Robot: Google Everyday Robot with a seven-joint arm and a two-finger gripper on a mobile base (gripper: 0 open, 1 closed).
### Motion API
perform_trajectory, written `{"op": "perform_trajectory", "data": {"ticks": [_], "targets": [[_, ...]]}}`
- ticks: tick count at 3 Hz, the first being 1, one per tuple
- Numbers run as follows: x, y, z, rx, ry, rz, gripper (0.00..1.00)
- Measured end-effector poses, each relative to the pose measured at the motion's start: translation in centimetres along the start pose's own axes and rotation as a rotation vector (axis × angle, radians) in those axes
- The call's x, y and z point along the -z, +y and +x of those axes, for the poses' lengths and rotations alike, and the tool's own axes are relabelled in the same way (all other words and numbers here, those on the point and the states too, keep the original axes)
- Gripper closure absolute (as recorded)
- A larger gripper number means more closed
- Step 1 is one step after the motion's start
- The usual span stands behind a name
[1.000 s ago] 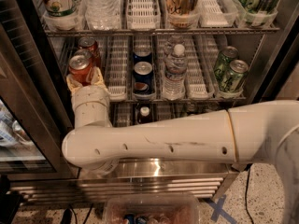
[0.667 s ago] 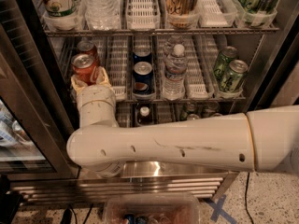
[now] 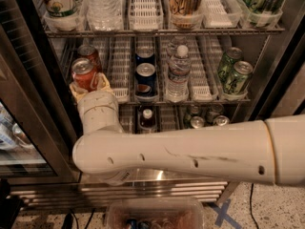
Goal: Pick coke can from middle shelf of fridge
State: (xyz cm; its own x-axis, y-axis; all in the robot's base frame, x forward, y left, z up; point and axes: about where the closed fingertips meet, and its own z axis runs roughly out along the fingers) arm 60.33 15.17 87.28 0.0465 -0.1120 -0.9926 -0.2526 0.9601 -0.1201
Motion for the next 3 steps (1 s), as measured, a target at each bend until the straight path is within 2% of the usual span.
{"op": "perform_trajectory", "data": {"ticks": [1, 2, 3], "targets": [[3.8, 0.2, 0.6, -0.009, 0.062, -0.09, 1.0], [6.5, -0.7, 0.5, -0.027, 0.088, -0.159, 1.0], [7.9, -1.3, -0.2, -0.039, 0.083, -0.242, 1.0]]}}
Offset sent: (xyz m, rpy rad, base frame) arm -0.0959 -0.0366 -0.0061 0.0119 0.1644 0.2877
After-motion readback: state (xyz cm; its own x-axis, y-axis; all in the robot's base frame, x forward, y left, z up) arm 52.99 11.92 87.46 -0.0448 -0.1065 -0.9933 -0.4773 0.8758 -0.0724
